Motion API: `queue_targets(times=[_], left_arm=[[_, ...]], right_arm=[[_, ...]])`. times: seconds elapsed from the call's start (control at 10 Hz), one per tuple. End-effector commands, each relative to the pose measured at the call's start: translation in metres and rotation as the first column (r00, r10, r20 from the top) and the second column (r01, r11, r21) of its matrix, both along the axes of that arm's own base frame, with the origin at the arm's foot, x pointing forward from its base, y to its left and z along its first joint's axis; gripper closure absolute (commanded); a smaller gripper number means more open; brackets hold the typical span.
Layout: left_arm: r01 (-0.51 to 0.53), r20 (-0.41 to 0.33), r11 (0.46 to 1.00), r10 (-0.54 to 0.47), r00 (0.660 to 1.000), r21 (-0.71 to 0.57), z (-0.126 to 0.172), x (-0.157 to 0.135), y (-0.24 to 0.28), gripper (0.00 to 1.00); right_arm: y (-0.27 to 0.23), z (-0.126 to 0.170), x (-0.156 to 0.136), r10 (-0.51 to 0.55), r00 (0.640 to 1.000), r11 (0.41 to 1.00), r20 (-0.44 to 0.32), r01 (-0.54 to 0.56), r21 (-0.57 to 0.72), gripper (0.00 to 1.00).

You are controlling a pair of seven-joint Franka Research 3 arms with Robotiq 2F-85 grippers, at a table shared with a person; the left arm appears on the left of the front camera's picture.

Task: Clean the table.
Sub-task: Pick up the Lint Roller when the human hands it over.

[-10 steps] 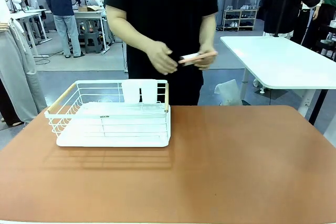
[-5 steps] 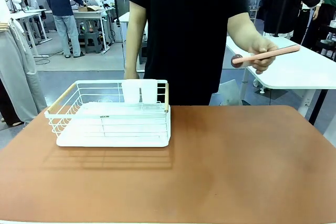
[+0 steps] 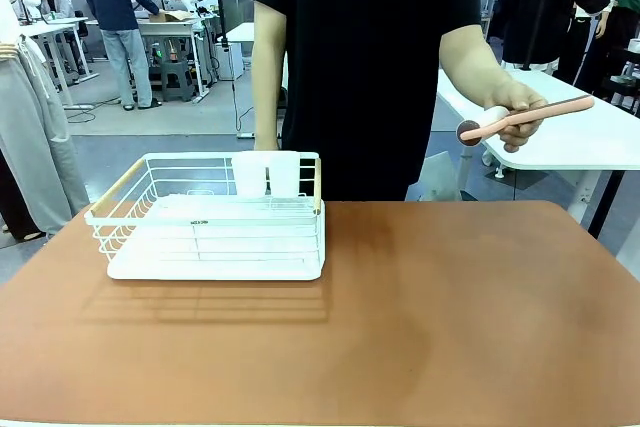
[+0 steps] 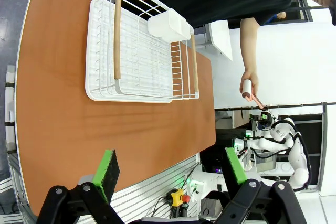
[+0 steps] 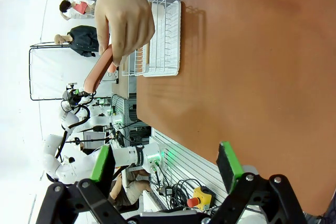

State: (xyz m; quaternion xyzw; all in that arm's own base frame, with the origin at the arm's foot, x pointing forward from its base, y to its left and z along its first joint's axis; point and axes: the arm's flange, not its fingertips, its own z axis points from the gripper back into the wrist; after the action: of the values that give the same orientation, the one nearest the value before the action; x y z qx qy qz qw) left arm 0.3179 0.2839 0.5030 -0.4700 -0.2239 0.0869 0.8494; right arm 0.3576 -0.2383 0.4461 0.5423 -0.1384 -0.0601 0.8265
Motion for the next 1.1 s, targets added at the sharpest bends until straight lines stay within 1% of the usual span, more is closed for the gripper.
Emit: queue_targets(times=[0.0, 0.1, 0.2, 0.3, 0.4, 0.5, 0.6, 0.7, 0.9, 1.0], left_arm=[[0.013, 0.031, 1.0, -0.013, 0.999, -0.013, 0.001, -0.001, 0.003, 0.0], [0.013, 0.031, 1.0, -0.013, 0.999, -0.013, 0.001, -0.001, 0.003, 0.0], [0.013, 0.031, 1.0, -0.013, 0.999, -0.013, 0.001, -0.001, 0.003, 0.0], [0.013, 0.031, 1.0, -0.013, 0.999, -0.013, 0.001, -0.001, 0.003, 0.0], [0.013, 0.031, 1.0, -0.013, 0.999, -0.013, 0.001, -0.001, 0.003, 0.0], [0.013, 0.031, 1.0, -0.013, 0.999, -0.013, 0.001, -0.001, 0.003, 0.0], [0.013, 0.031, 1.0, -0.013, 0.999, -0.013, 0.001, -0.001, 0.003, 0.0], [0.013, 0.031, 1.0, -0.013, 0.999, -0.013, 0.001, -0.001, 0.003, 0.0], [0.013, 0.031, 1.0, -0.013, 0.999, -0.013, 0.001, -0.001, 0.003, 0.0], [0.013, 0.031, 1.0, -0.013, 0.999, -0.013, 0.001, -0.001, 0.003, 0.0]], right_arm=[[-0.001, 0.002, 0.0, 0.008, 1.0, 1.0, 0.025, -0.008, 0.014, 0.0], [0.0, 0.0, 0.0, 0.0, 1.0, 1.0, 0.0, 0.0, 0.0, 0.0], [0.007, 0.017, -0.006, -0.09, 0.995, 0.996, -0.044, 0.09, -0.003, 0.0], [0.024, 0.041, -0.013, -0.144, 0.978, 0.989, -0.151, 0.145, -0.002, 0.0], [0.048, 0.067, -0.023, -0.198, 0.953, 0.98, -0.23, 0.196, -0.034, 0.0], [0.084, 0.089, -0.031, -0.206, 0.936, 0.978, -0.285, 0.192, -0.079, 0.0], [0.112, 0.1, -0.023, -0.216, 0.925, 0.976, -0.312, 0.193, -0.101, 0.0], [0.135, 0.101, -0.006, -0.268, 0.892, 0.963, -0.365, 0.249, -0.098, 0.0], [0.173, 0.096, 0.018, -0.361, 0.833, 0.932, -0.42, 0.332, -0.143, 0.0], [0.19, 0.091, 0.025, -0.406, 0.814, 0.914, -0.415, 0.367, -0.176, 0.0]])
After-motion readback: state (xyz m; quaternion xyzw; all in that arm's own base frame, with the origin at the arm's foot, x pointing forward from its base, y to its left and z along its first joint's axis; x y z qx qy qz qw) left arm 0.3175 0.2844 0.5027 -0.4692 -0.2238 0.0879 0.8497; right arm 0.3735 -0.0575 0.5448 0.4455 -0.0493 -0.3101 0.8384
